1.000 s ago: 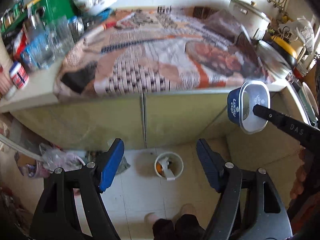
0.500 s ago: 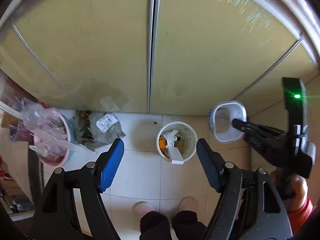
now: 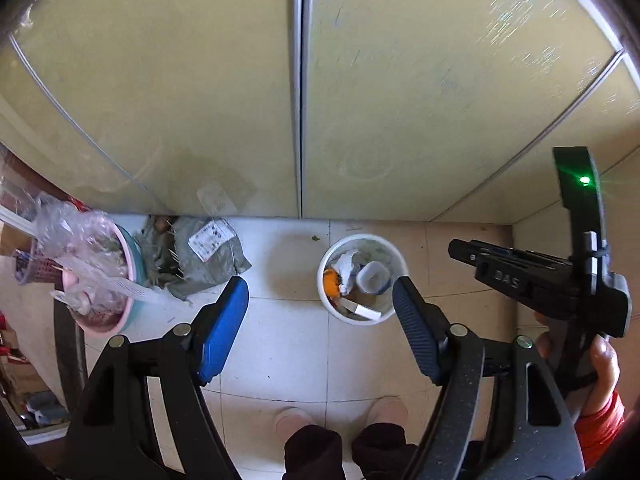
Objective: Collect trash
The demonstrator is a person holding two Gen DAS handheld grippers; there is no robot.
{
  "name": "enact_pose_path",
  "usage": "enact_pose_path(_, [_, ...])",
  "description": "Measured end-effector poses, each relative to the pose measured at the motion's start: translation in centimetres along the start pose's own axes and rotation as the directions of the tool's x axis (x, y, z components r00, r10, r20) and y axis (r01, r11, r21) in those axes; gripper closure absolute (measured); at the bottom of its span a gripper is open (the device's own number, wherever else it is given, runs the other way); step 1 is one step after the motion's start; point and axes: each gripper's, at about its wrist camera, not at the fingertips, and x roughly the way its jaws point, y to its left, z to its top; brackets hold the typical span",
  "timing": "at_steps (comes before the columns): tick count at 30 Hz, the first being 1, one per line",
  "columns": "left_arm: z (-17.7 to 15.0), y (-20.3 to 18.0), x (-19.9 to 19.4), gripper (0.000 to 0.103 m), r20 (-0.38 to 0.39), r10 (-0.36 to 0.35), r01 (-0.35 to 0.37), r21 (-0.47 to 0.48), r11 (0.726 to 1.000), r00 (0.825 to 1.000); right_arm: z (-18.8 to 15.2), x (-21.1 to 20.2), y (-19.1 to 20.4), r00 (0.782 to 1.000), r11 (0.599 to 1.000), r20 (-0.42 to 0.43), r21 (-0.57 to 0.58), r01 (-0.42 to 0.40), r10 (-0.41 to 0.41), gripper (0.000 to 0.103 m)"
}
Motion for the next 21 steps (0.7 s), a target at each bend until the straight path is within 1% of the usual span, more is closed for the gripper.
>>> enact_pose_path(2, [1.0,-0.6,-3.5,0.029,0.023,-0.007,0.007,0.010,1.000,1.000,0.0,-4.5,0.6,0.999,1.000,0.040,-0.009,0.005,-0.005,0.081])
enact_pose_path(5, [2.4,-1.9,-9.9,0.029,0.077,-0.030,0.029,0.021,0.999,0.997,0.2,-13.0,2.1,0.993,0.999,0.121,-0.040,0.008,-0.003,0.081])
enact_pose_path(6, [2.9,-2.4,-12.7,0.029,0.104,-0.043,0.041,0.023,0.999,0.994,0.2,-16.7,2.8,0.988,0.999,0.158,-0.049,0.003,0.005,0.081])
enact_pose_path(8, [3.8,-3.3,-18.3,0.029,0.164,-0.054,0.050,0.029,0.998,0.985,0.1,-22.5,4.3,0.974,0.998,0.226,-0.065,-0.009,0.023,0.081])
enact_pose_path(10, [4.3,-4.0,-23.7,0.029,0.233,-0.065,0.059,0.033,0.998,0.970,-0.4,-29.2,5.5,0.951,0.996,0.307,-0.090,-0.016,0.043,0.079])
enact_pose_path(11, [4.4,-4.3,-27.1,0.029,0.282,-0.075,0.067,0.036,0.997,0.956,-0.8,-32.6,6.1,0.935,0.994,0.351,-0.107,-0.015,0.052,0.079])
enact_pose_path(12, [4.4,-4.5,-29.6,0.029,0.320,-0.081,0.072,0.039,0.997,0.944,-1.2,-35.4,6.7,0.918,0.993,0.392,-0.122,-0.011,0.059,0.078])
enact_pose_path(13, [4.3,-4.7,-32.1,0.029,0.358,-0.086,0.075,0.044,0.996,0.930,-1.9,-38.4,7.3,0.896,0.990,0.438,-0.140,-0.008,0.069,0.078])
enact_pose_path(15, [3.8,-5.1,-37.5,0.029,0.446,-0.097,0.080,0.056,0.995,0.890,-3.4,-43.7,8.6,0.851,0.984,0.518,-0.176,0.009,0.085,0.078])
enact_pose_path(16, [3.4,-5.2,-40.0,0.029,0.486,-0.106,0.085,0.065,0.994,0.868,-4.3,-46.3,9.2,0.823,0.981,0.561,-0.192,0.024,0.090,0.078])
enact_pose_path(17, [3.1,-5.3,-41.9,0.029,0.512,-0.114,0.089,0.073,0.993,0.852,-5.3,-48.6,9.9,0.795,0.978,0.600,-0.206,0.039,0.095,0.078])
enact_pose_path(18, [2.5,-5.2,-44.1,0.029,0.546,-0.124,0.091,0.086,0.992,0.829,-6.5,-50.6,10.7,0.764,0.975,0.637,-0.216,0.055,0.098,0.078])
enact_pose_path(19, [1.9,-5.1,-46.2,0.029,0.578,-0.133,0.091,0.100,0.991,0.805,-7.7,-52.5,11.3,0.736,0.973,0.669,-0.222,0.069,0.100,0.078])
enact_pose_path(21, [0.5,-4.9,-49.3,0.029,0.624,-0.152,0.092,0.129,0.987,0.766,-9.8,-55.1,13.3,0.688,0.970,0.719,-0.225,0.088,0.104,0.078])
